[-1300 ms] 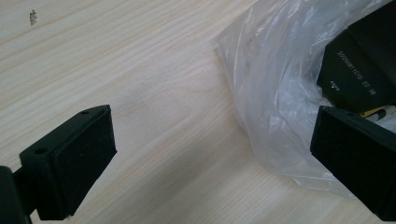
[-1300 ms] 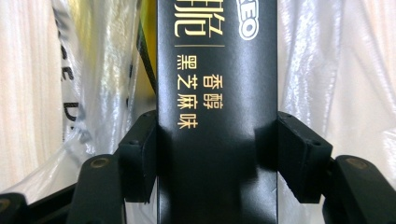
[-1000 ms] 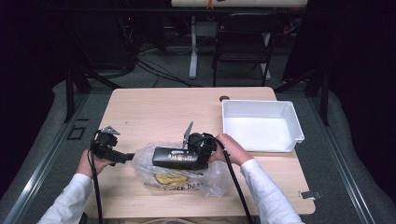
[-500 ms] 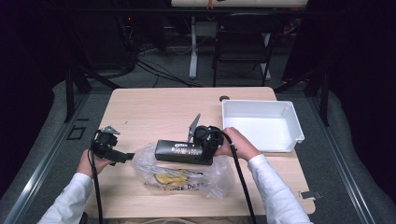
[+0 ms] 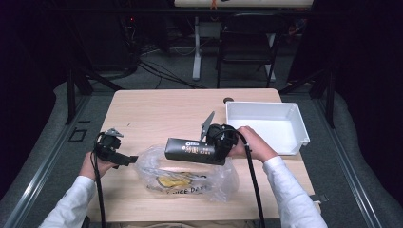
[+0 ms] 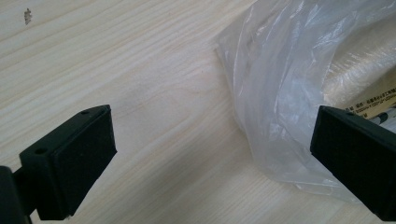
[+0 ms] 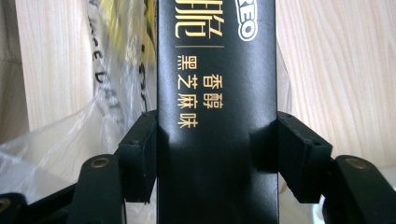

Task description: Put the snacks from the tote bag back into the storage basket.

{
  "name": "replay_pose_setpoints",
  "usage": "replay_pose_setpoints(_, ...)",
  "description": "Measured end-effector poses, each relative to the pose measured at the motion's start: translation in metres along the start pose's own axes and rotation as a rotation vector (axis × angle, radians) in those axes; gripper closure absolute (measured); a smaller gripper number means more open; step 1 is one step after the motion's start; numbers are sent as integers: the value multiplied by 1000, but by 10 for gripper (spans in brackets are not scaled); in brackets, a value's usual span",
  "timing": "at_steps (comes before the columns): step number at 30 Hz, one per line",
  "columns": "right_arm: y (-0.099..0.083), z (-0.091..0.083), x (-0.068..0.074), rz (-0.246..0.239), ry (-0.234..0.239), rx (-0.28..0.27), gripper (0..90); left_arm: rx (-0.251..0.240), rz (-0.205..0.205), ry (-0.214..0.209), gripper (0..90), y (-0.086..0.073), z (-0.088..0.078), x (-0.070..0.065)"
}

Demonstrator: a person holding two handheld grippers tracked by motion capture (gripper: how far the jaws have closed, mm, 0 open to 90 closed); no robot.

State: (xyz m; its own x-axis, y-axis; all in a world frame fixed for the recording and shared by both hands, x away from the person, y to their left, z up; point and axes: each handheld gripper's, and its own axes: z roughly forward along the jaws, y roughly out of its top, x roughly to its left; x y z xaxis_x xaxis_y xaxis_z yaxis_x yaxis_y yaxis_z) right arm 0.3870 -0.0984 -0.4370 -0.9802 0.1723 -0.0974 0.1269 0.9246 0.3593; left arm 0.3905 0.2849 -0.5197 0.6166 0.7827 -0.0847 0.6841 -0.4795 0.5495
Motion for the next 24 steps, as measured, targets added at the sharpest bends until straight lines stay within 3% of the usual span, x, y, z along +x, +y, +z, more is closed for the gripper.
replay_pose_setpoints(24, -52, -28, -1, 65, -38, 29, 376, 5, 12, 0, 0, 1, 1, -2)
